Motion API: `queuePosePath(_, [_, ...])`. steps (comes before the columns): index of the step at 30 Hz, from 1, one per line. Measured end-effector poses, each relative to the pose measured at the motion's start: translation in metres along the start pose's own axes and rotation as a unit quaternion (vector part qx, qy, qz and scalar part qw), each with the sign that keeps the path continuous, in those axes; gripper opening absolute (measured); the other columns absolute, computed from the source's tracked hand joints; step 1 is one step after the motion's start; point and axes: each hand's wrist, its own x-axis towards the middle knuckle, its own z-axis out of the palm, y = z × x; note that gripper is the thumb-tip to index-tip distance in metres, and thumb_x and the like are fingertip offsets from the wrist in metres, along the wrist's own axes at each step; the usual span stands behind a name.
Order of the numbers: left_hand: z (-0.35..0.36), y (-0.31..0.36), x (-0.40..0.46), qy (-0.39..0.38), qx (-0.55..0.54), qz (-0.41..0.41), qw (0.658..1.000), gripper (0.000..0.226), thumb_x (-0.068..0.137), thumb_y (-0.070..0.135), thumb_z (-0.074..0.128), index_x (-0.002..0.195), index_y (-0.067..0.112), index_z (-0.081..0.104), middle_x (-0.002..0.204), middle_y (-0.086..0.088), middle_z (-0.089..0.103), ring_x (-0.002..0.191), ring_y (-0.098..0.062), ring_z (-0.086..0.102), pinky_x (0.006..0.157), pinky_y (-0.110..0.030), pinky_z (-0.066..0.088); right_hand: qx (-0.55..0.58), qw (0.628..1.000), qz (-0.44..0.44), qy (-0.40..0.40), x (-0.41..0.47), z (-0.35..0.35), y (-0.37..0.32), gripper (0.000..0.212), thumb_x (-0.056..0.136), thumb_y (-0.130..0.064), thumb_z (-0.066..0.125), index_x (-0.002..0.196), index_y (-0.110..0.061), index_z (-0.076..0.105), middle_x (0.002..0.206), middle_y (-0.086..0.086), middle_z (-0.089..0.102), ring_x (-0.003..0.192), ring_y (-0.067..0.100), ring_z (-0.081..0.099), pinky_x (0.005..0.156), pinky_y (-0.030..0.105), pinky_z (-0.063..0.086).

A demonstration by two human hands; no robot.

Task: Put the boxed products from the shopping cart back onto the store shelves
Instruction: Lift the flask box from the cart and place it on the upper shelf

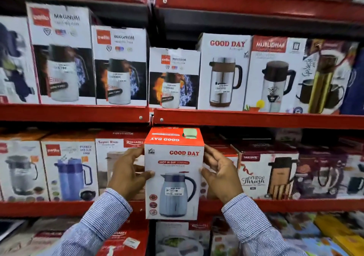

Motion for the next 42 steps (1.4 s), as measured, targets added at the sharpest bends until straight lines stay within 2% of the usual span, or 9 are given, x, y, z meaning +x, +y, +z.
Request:
queuePosePath(6, [0.012, -0.004, 0.022, 0.010, 0.015, -0.033, 0.999, 0.066, 0.075, -0.006, 0.074, 0.131, 0.024, 0.054, 0.124, 0.009, 0.048, 0.098, -0.021, 0.062, 0.076, -0.034, 0.060, -0.054, 0.998, 0.015, 0.010, 0.030, 0.003, 0.004, 0.067, 0.083, 0.011, 0.058, 0.137, -0.026, 0.046, 0.126, -0.009, 0.064, 0.110, -0.005, 0.061, 0.089, 0.016, 0.052])
queuePosePath(9, [0.020, -0.011, 0.032, 0.018, -0.015, -0.047, 0.999, 0.066, 0.077, -0.010, 0.071, 0.132, 0.023, 0.053, 0.126, 0.007, 0.048, 0.100, -0.025, 0.064, 0.078, -0.043, 0.062, -0.072, 0.997, 0.028, 0.011, 0.044, 0.006, 0.011, 0.067, 0.082, 0.011, 0.059, 0.138, -0.024, 0.045, 0.131, -0.005, 0.062, 0.117, 0.004, 0.059, 0.088, 0.014, 0.049])
queuePosePath(17, [0.041, -0.032, 0.048, 0.074, 0.008, -0.005, 0.997, 0.078, 0.077, -0.013, 0.068, 0.131, 0.039, 0.050, 0.122, 0.004, 0.055, 0.103, -0.027, 0.067, 0.083, -0.046, 0.061, -0.132, 0.990, 0.037, 0.032, 0.067, 0.013, 0.019, 0.066, 0.082, 0.009, 0.061, 0.140, -0.016, 0.042, 0.133, 0.002, 0.062, 0.120, 0.010, 0.058, 0.071, -0.003, 0.045])
queuePosePath(21, [0.050, -0.033, 0.052, 0.099, 0.013, -0.007, 0.995, 0.079, 0.076, -0.014, 0.066, 0.133, 0.038, 0.050, 0.114, 0.013, 0.060, 0.095, -0.022, 0.071, 0.087, -0.044, 0.060, -0.162, 0.986, 0.040, 0.030, 0.078, 0.015, 0.022, 0.060, 0.082, 0.010, 0.059, 0.136, -0.012, 0.045, 0.128, 0.002, 0.064, 0.117, 0.010, 0.060, 0.075, 0.001, 0.046])
queuePosePath(26, [0.062, -0.041, 0.056, 0.097, -0.019, -0.034, 0.995, 0.075, 0.080, -0.013, 0.062, 0.134, 0.037, 0.046, 0.128, -0.004, 0.067, 0.101, -0.022, 0.071, 0.089, -0.049, 0.059, -0.195, 0.978, 0.059, 0.033, 0.087, 0.015, 0.026, 0.054, 0.080, 0.011, 0.059, 0.128, -0.011, 0.052, 0.128, 0.007, 0.065, 0.120, 0.017, 0.061, 0.098, 0.034, 0.053])
queuePosePath(34, [0.070, -0.049, 0.053, 0.087, 0.052, -0.036, 0.994, 0.059, 0.082, -0.010, 0.062, 0.131, 0.021, 0.050, 0.124, -0.011, 0.069, 0.104, -0.029, 0.070, 0.089, -0.048, 0.059, -0.342, 0.938, 0.057, 0.005, 0.084, 0.023, 0.021, 0.040, 0.083, 0.003, 0.059, 0.120, -0.009, 0.056, 0.119, 0.010, 0.067, 0.111, 0.026, 0.064, 0.093, 0.029, 0.049])
queuePosePath(38, [0.071, -0.047, 0.043, 0.085, 0.085, -0.024, 0.992, 0.062, 0.084, 0.001, 0.064, 0.139, 0.022, 0.043, 0.124, -0.010, 0.069, 0.105, -0.029, 0.070, 0.094, -0.046, 0.057, -0.389, 0.920, 0.051, -0.011, 0.075, 0.023, 0.015, 0.060, 0.084, -0.005, 0.060, 0.139, -0.008, 0.036, 0.115, 0.011, 0.067, 0.107, 0.026, 0.065, 0.084, 0.028, 0.050])
queuePosePath(40, [0.069, -0.047, 0.029, 0.086, 0.116, -0.007, 0.990, 0.073, 0.084, 0.012, 0.068, 0.148, 0.018, 0.033, 0.134, -0.010, 0.063, 0.117, -0.028, 0.063, 0.104, -0.039, 0.049, -0.393, 0.919, 0.036, -0.018, 0.066, 0.018, 0.016, 0.077, 0.085, -0.009, 0.061, 0.149, -0.011, 0.019, 0.127, 0.012, 0.060, 0.117, 0.027, 0.058, 0.094, 0.030, 0.047])
queuePosePath(42, [0.069, -0.044, 0.009, 0.076, 0.137, 0.032, 0.987, 0.081, 0.084, 0.020, 0.069, 0.152, 0.016, 0.024, 0.152, -0.008, 0.044, 0.137, -0.025, 0.047, 0.113, -0.034, 0.038, -0.407, 0.913, -0.004, -0.028, 0.051, 0.010, 0.021, 0.083, 0.087, -0.016, 0.061, 0.152, -0.014, 0.010, 0.151, 0.012, 0.037, 0.139, 0.029, 0.036, 0.112, 0.034, 0.033])
